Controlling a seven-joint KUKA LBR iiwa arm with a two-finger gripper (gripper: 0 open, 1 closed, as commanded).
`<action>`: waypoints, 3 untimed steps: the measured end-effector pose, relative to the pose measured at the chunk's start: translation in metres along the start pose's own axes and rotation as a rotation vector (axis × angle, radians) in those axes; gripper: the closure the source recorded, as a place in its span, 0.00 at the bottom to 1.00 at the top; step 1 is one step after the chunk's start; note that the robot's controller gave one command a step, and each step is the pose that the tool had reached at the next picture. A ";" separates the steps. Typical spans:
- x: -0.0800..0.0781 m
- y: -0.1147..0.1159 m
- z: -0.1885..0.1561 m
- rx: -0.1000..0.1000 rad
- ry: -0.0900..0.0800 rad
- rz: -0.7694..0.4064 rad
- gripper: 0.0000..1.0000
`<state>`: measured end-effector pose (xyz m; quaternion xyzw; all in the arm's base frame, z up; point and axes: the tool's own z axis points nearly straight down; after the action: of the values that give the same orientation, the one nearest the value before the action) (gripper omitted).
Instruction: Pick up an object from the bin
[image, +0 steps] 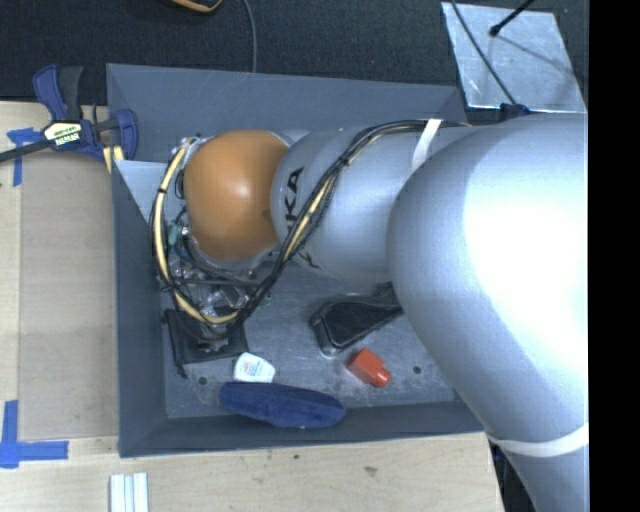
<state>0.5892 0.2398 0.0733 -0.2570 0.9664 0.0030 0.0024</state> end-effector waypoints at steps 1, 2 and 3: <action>0.001 -0.004 0.000 0.004 0.002 0.006 1.00; 0.019 -0.035 -0.085 0.007 -0.005 0.005 1.00; 0.016 -0.064 -0.072 0.007 0.002 -0.160 1.00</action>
Offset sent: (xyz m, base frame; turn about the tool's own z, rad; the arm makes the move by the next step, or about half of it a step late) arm 0.0000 0.0000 0.0000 0.0000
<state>0.6071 0.1759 0.1445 -0.3335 0.9428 -0.0006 0.0026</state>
